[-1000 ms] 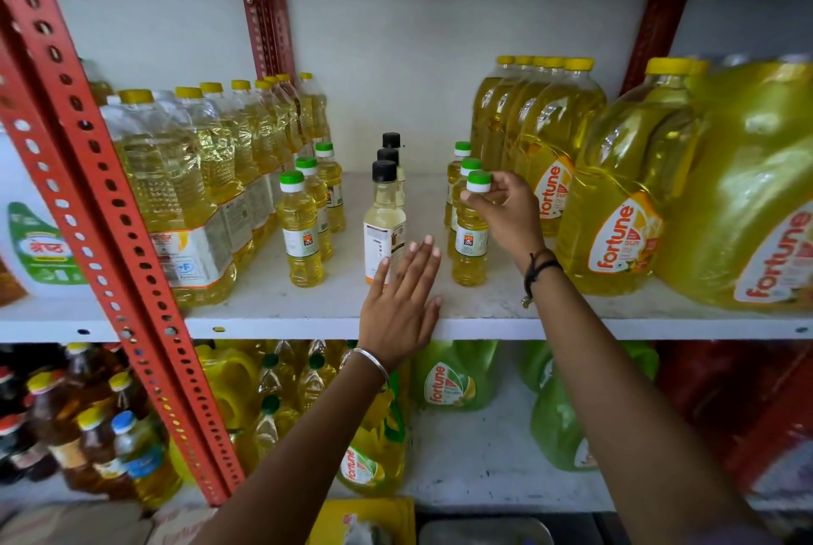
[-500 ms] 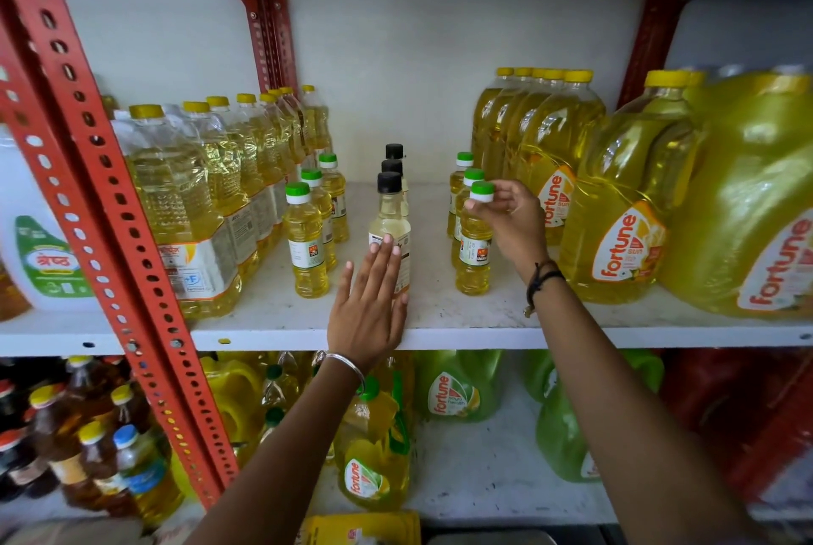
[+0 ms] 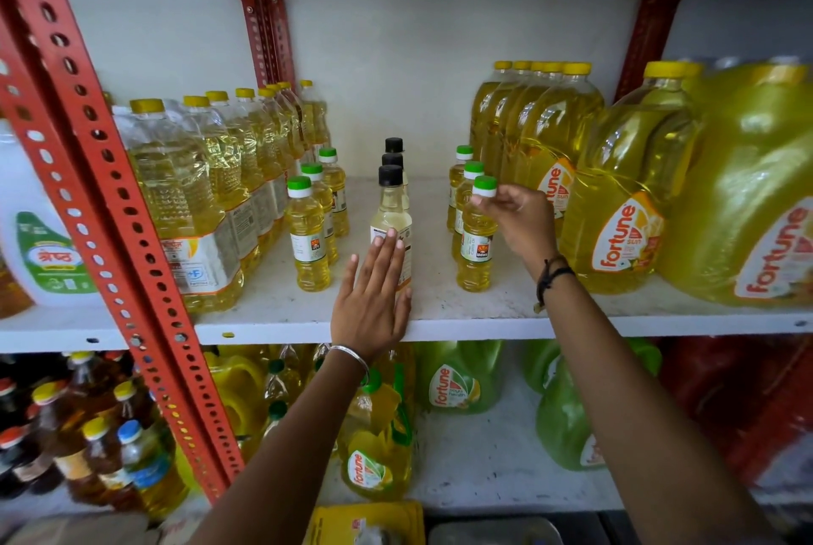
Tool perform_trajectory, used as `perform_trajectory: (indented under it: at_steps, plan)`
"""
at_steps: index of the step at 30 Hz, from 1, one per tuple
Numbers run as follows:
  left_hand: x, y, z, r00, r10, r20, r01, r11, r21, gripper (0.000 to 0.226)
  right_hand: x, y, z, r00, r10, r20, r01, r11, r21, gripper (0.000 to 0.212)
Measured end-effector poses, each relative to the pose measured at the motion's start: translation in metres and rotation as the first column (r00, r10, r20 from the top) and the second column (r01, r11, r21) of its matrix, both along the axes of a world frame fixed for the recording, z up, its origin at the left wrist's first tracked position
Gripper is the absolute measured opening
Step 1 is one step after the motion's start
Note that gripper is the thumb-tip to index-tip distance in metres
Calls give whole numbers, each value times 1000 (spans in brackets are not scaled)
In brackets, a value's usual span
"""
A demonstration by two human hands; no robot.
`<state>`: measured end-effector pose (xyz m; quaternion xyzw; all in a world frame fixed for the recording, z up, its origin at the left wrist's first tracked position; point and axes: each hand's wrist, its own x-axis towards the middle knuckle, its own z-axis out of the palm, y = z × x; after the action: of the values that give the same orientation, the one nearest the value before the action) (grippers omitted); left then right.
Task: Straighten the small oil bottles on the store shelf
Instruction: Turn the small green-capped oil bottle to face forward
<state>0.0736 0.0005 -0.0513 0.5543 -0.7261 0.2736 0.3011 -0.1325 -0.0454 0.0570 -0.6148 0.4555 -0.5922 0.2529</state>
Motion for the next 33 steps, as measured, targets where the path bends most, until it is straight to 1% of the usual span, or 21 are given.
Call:
perform_trajectory:
  at_steps: [3, 14, 20, 33]
  plan:
    - [0, 1, 1, 1000, 6, 5, -6, 1000, 10, 64, -4, 9, -1, 999, -3, 33, 4, 1000, -17, 32]
    - [-1, 3, 2, 1000, 8, 1, -8, 999, 48, 63, -9, 38, -3, 998, -50, -38, 48, 997, -54, 34]
    - [-2, 3, 3, 1000, 15, -3, -14, 998, 60, 63, -8, 45, -3, 997, -73, -39, 71, 996, -56, 35]
    - [-2, 1, -2, 1000, 18, -22, -17, 1000, 24, 63, -6, 49, -6, 993, -91, -70, 87, 995, -57, 37]
